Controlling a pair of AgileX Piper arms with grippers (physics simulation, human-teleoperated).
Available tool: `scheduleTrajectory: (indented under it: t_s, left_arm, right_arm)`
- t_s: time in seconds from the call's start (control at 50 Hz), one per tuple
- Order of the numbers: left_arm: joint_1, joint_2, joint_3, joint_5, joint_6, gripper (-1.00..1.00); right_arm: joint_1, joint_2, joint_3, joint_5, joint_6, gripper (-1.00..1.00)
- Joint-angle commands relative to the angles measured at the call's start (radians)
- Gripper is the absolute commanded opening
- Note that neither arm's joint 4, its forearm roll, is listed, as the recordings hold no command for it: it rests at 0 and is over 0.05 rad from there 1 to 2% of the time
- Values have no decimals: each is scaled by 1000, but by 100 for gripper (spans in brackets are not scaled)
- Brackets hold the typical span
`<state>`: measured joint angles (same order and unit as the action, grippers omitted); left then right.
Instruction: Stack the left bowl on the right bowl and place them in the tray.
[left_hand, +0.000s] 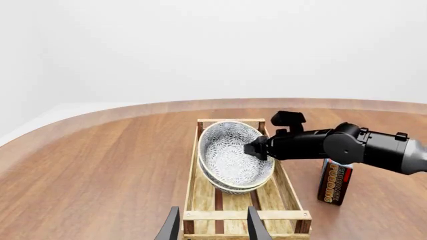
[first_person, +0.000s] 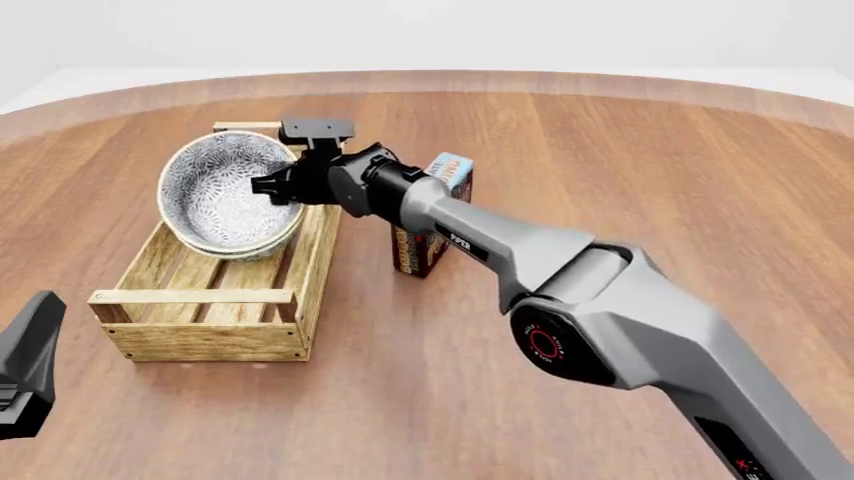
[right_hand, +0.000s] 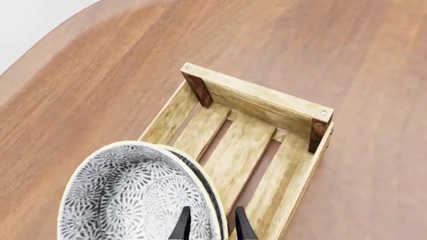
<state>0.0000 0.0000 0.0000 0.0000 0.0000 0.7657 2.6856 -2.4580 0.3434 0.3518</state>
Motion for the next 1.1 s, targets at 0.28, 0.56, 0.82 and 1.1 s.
scheduleTrajectory:
  t_s: [0.28,0.56,0.82,1.1]
  left_arm:
    - [0,0,0,0,0,100]
    - [0,0,0,0,0,100]
    - [0,0,0,0,0,100]
    - [0,0,0,0,0,100]
  right_arm:
    - [11,-5,-11,1,-7,100]
    - [-13,-36,16,5,-4,100]
    - [-38,-126,59,26,-25,100]
    - [-35,-279,160,16,-94,100]
